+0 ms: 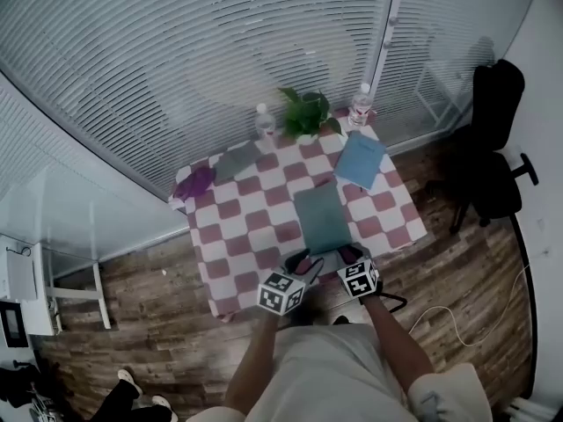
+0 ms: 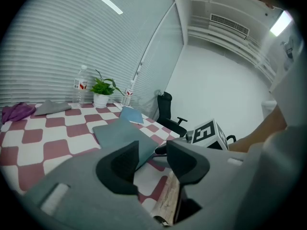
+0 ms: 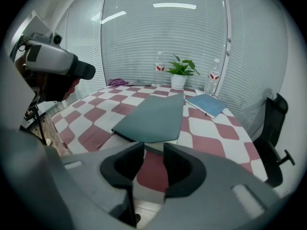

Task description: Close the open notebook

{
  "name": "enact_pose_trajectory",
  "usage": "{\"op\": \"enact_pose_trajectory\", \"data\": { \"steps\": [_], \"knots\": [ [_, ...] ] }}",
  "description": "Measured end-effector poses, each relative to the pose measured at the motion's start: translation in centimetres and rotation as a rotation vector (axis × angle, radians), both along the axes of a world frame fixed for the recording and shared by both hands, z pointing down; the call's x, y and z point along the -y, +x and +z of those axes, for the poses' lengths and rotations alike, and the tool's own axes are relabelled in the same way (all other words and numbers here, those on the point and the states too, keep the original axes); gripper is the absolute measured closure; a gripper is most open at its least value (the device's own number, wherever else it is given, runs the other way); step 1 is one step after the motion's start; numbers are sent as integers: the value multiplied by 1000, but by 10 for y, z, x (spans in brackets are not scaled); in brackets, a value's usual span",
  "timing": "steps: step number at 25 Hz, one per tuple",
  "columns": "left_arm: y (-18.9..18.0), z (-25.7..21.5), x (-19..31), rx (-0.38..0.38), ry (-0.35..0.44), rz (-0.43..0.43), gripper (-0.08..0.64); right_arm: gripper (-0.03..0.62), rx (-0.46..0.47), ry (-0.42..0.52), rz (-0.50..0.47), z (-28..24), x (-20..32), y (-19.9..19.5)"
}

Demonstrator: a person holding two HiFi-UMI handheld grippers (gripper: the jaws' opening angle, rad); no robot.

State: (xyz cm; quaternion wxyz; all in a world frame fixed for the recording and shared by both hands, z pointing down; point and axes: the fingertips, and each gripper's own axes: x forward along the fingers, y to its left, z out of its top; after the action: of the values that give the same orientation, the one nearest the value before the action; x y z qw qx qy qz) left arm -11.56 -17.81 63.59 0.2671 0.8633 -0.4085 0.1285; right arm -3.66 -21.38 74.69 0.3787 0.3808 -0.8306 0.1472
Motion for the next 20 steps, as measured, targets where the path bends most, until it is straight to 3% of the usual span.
{"op": "enact_pose_trajectory", "data": {
  "steps": [5,9,20],
  "knots": [
    [12,-4,-12,3,11,-57,377,462,-16,23,-40,-12,-24,14],
    [20,-5,-19,15,20,-116,377,463,40,15,-12,-26,-38,26],
    [24,-13,-47,63,70,-339,377,463,171,119,20,-65,-57,70]
  ]
}}
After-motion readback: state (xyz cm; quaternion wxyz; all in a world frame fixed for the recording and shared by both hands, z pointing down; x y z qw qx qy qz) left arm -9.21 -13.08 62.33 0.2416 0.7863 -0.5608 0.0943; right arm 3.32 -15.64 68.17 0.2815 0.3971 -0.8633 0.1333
